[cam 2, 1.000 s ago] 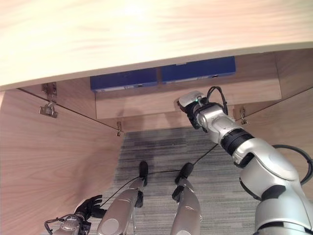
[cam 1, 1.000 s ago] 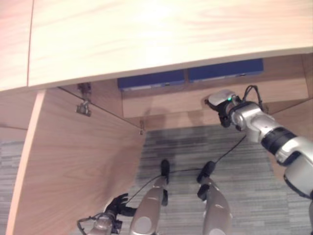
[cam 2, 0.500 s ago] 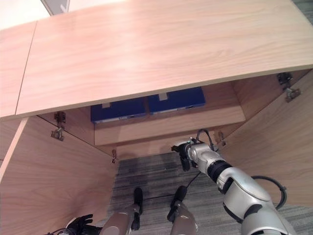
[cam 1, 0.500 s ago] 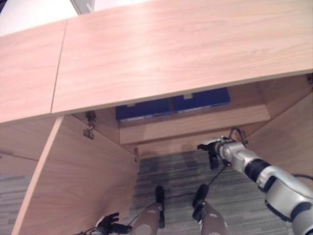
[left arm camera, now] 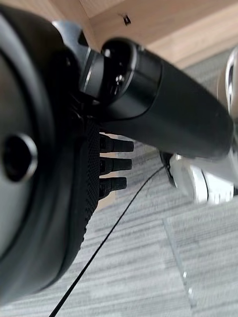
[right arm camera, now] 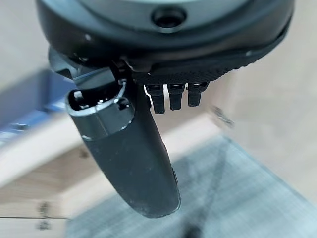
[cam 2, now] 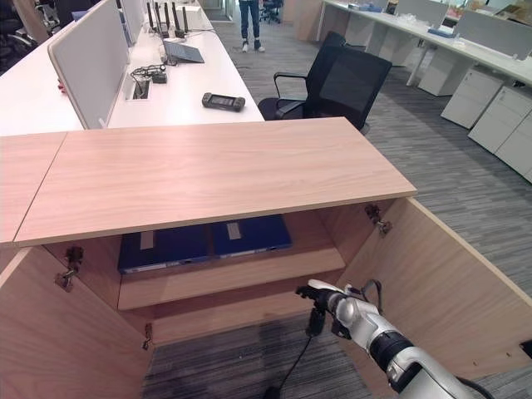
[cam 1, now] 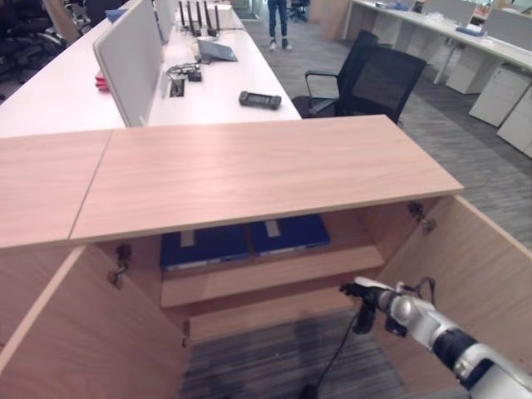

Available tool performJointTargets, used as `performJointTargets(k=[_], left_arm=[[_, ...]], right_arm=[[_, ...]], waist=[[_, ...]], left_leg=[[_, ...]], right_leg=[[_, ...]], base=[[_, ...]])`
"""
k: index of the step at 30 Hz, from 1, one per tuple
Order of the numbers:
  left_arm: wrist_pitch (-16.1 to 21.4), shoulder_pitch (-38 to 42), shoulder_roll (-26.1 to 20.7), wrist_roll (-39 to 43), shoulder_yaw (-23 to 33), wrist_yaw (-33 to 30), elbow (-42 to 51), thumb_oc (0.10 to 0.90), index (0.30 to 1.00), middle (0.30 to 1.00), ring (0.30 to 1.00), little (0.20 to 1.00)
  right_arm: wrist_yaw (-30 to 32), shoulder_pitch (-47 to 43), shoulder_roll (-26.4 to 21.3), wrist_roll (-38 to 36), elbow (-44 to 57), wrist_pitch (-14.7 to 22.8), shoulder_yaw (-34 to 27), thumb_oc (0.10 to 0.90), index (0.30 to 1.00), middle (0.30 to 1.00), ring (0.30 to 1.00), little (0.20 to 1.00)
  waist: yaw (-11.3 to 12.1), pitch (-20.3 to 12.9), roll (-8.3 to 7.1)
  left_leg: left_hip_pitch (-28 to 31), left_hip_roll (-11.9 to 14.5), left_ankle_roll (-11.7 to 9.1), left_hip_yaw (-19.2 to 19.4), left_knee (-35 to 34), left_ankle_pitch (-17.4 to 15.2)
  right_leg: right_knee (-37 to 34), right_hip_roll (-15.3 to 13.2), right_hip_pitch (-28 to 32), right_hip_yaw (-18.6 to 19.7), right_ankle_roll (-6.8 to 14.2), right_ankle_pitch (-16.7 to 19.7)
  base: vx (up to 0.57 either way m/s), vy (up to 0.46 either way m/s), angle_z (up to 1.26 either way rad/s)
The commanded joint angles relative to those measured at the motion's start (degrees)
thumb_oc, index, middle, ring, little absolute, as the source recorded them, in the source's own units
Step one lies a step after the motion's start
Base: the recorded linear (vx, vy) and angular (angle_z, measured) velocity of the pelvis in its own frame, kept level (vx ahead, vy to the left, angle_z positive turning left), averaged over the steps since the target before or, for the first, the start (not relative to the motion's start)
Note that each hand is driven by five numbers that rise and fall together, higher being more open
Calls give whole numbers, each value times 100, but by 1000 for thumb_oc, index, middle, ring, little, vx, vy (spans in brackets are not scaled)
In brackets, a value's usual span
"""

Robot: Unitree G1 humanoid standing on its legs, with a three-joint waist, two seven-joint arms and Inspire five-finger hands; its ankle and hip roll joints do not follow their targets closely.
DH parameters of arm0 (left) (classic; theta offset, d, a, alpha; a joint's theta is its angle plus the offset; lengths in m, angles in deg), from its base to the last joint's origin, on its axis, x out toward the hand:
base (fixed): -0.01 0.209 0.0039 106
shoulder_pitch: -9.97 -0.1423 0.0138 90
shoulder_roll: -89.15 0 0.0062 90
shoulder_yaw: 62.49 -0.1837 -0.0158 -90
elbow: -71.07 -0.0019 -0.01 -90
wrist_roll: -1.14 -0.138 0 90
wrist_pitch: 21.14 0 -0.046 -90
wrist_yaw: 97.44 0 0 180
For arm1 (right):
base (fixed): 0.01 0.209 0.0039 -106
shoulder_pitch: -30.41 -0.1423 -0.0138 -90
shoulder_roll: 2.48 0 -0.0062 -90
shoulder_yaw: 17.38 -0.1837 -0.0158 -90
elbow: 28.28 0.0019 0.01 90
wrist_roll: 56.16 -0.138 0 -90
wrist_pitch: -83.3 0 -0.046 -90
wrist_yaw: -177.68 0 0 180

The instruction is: Put the empty folder in the office cabinet

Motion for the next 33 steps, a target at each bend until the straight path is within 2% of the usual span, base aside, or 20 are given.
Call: performJointTargets(k=[1,4,5,6,9,10,11,12,13,16,18,19,20,21,23,25,28,30,32,33], left_arm=[[-3,188,-170,-170,-144,-59,-35,800,900,900,900,900],[15,225,-155,-159,-246,-36,21,800,900,900,900,900],[54,494,-59,-157,-506,-103,79,800,900,900,900,900],[52,546,-37,-198,-553,-132,108,800,900,900,900,900],[56,599,23,-307,-635,-166,165,800,900,900,900,900],[84,588,116,-377,-673,-161,215,800,900,900,900,900],[83,586,116,-378,-679,-162,217,800,900,900,900,900],[120,582,174,-380,-668,-154,206,800,900,900,900,900],[120,582,174,-380,-669,-155,206,800,900,900,900,900],[151,620,265,-446,-687,-185,236,800,900,900,900,900],[152,619,267,-446,-695,-187,236,800,900,900,900,900],[177,638,315,-523,-761,-195,269,800,900,900,900,900],[193,597,332,-563,-790,-185,310,800,900,900,900,900],[211,503,355,-579,-826,-106,358,800,900,900,900,900],[212,419,366,-607,-816,-81,375,800,900,900,900,900],[210,311,406,-682,-796,-61,312,800,900,900,900,900],[189,229,390,-728,-711,-60,216,800,900,900,900,900],[185,208,362,-748,-662,-60,172,800,900,900,900,900],[172,205,307,-742,-512,-83,-20,800,900,900,900,900],[176,213,304,-742,-515,-83,-27,800,900,900,900,900]], right_arm=[[133,-243,494,59,-505,87,10,800,900,900,900,900],[244,-65,847,32,-1131,86,-6,800,900,900,900,900],[686,113,1419,83,-2369,52,-268,800,900,900,900,900],[732,209,1502,86,-2569,36,-359,800,900,900,900,900],[807,360,1589,-54,-2949,25,-608,800,900,900,900,900],[871,553,1611,-278,-3193,20,-918,800,900,900,900,900],[875,556,1612,-279,-3200,26,-922,800,900,900,900,900],[988,707,1586,-523,-3414,24,-1292,800,900,900,900,900],[988,707,1586,-523,-3415,24,-1292,800,900,900,900,900],[1153,1000,1576,-738,-3681,31,-1771,800,900,900,900,900],[1156,1006,1575,-737,-3682,35,-1778,800,900,900,900,900],[1176,1141,1568,-754,-3706,45,-1898,800,900,900,900,900],[1183,1187,1577,-753,-3719,42,-1924,800,900,900,900,900],[1180,1239,1604,-835,-3656,63,-2005,800,900,900,900,900],[1170,1274,1623,-834,-3634,74,-2015,800,900,900,900,900],[1199,1258,1684,-911,-3602,101,-2066,800,900,900,900,900],[1215,1205,1784,-923,-3573,105,-2046,800,900,900,900,900],[1207,1195,1822,-908,-3565,109,-2035,800,900,900,900,900],[1183,1183,1898,-929,-3481,125,-2031,800,900,900,900,900],[1182,1184,1898,-930,-3477,124,-2036,800,900,900,900,900]], waist=[[245,226,-141],[306,241,-124],[448,388,-67],[472,428,-59],[522,510,-29],[554,557,28],[557,556,31],[567,562,75],[567,562,76],[553,544,104],[549,544,109],[495,457,138],[472,400,179],[518,270,269],[548,184,292],[672,100,350],[806,38,318],[837,27,294],[1001,44,259],[984,49,255]], left_leg=[[126,200,-368,-319,-297,108],[44,238,-416,-386,-321,181],[-188,226,-426,-399,-269,388],[-238,195,-355,-291,-134,305],[-299,88,-219,-61,294,-23],[-333,-52,-122,91,620,-285],[-340,-51,-119,87,640,-300],[-347,-75,-77,255,789,-412],[-349,-75,-77,253,791,-413],[-217,182,-113,744,746,-362],[-212,181,-115,732,736,-355],[-72,315,-157,1072,601,-330],[6,365,-210,1176,461,-241],[66,313,-241,1167,40,-96],[134,217,-210,1081,-201,-55],[58,46,-147,876,-303,-93],[-58,-170,-52,664,-336,-162],[-97,-256,-8,595,-342,-180],[-183,-439,48,334,-345,-200],[-186,-451,54,312,-345,-199]], right_leg=[[85,-109,450,-58,411,-550],[84,-83,430,-162,403,-568],[19,-184,435,-522,429,-550],[5,-247,464,-628,422,-546],[-12,-363,553,-810,425,-508],[-17,-445,619,-930,411,-487],[-17,-446,622,-933,414,-487],[-9,-516,684,-1099,415,-466],[-9,-516,684,-1100,415,-466],[-5,-675,789,-1578,428,-436],[-6,-674,798,-1591,431,-435],[-69,-760,826,-1811,467,-379],[-100,-785,832,-1873,479,-348],[-207,-916,824,-2025,605,-95],[-262,-959,832,-2064,675,6],[-292,-1136,771,-2137,795,202],[-344,-1315,741,-2233,929,409],[-357,-1389,752,-2267,981,477],[-287,-1597,833,-2345,1099,523],[-271,-1614,842,-2365,1110,519]], base=[[97,-79,16],[27,-45,21],[-47,-5,36],[-58,15,36],[-21,39,81],[-32,71,63],[-61,129,76],[-33,75,84],[-61,145,85],[-60,124,50],[-35,88,76],[-61,213,88],[-147,476,97],[-98,357,97],[-94,283,111],[-184,319,58],[-105,175,44],[-73,142,54],[-64,120,38],[-12,-47,46]])
